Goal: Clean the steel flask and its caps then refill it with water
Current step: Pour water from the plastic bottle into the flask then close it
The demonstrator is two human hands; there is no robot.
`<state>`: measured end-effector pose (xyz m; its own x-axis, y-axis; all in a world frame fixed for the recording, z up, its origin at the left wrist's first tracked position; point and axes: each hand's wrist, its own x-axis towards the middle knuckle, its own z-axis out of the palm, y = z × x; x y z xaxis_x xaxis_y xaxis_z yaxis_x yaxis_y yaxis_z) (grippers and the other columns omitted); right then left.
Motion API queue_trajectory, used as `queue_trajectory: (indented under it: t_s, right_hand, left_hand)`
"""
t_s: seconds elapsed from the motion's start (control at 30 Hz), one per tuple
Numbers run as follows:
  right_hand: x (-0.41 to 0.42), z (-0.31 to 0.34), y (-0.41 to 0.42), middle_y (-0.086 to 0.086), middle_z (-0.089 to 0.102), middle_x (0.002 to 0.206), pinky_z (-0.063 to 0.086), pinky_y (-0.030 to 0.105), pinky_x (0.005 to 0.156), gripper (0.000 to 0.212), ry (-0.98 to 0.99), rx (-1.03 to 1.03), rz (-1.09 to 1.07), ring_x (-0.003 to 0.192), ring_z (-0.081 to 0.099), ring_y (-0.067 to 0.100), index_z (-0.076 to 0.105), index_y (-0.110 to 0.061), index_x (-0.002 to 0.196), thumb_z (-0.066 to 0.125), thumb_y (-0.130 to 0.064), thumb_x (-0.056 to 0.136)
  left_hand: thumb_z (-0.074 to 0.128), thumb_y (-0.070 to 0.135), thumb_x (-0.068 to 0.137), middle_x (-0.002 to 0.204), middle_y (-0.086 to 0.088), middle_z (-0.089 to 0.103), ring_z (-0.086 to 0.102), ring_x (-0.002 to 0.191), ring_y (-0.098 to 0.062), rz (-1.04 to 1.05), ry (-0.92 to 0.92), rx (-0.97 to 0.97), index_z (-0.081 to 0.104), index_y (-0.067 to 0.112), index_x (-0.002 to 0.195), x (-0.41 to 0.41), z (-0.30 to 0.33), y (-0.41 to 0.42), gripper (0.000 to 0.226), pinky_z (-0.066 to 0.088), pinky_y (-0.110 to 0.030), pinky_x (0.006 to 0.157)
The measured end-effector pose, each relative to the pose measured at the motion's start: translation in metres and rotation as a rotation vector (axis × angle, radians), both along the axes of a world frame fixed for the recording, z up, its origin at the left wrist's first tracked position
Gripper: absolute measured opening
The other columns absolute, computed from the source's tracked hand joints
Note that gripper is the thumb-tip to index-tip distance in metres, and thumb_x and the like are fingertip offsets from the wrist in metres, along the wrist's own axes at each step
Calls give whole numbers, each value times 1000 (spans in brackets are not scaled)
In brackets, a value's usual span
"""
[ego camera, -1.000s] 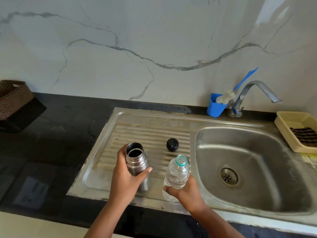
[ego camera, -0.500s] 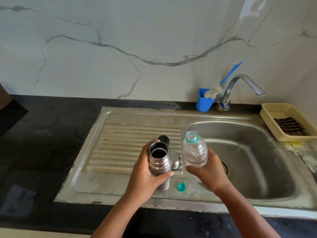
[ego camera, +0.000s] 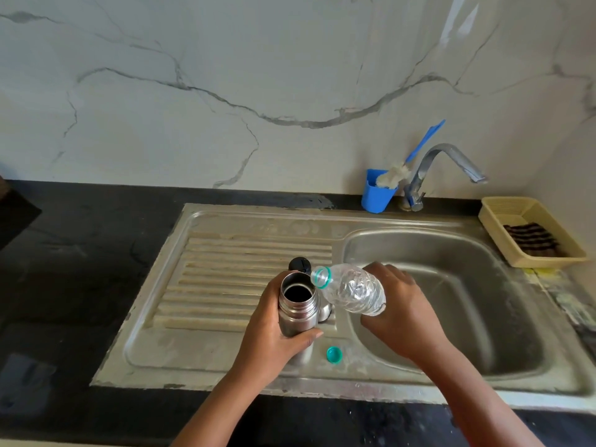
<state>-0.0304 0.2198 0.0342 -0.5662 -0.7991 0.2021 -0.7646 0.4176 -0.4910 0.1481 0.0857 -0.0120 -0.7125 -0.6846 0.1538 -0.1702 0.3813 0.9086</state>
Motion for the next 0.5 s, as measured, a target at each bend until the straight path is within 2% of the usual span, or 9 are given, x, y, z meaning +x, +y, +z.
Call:
queue_trajectory:
  t_s: [0.13,0.2,0.37,0.5]
  right_hand:
    - [-1,12,-5,-5,61,87,38,31,66,41,267,22,-38,80,58,26,61,-25,99,78,-19,63]
    - [-3,16,-7,-1,62,88,43,34,69,45,349,25,-47,80,58,28,63,-21,101,82,-16,60]
    - [-6,24,-10,3,62,91,47,42,78,54,513,18,-72,82,57,31,65,-18,106,83,-7,57]
    - [-8,28,-9,5,63,94,49,45,82,59,555,15,-79,85,57,32,65,-17,108,85,-4,53]
  left_hand:
    - [91,21,67,128,17,59,58,118,-3,-5,-2,12,38,47,133,-3,-2,-1,89,47,-21,98]
    - [91,21,67,129,16,59,57,119,-3,-16,-4,23,37,44,135,-3,-2,-2,89,47,-22,99]
    - [90,24,68,132,17,56,56,121,-4,-30,-11,29,36,43,138,-3,-4,-3,91,48,-28,101]
    - [90,24,68,132,15,57,57,121,-6,-36,-8,34,36,42,138,-3,-5,-4,90,48,-29,101]
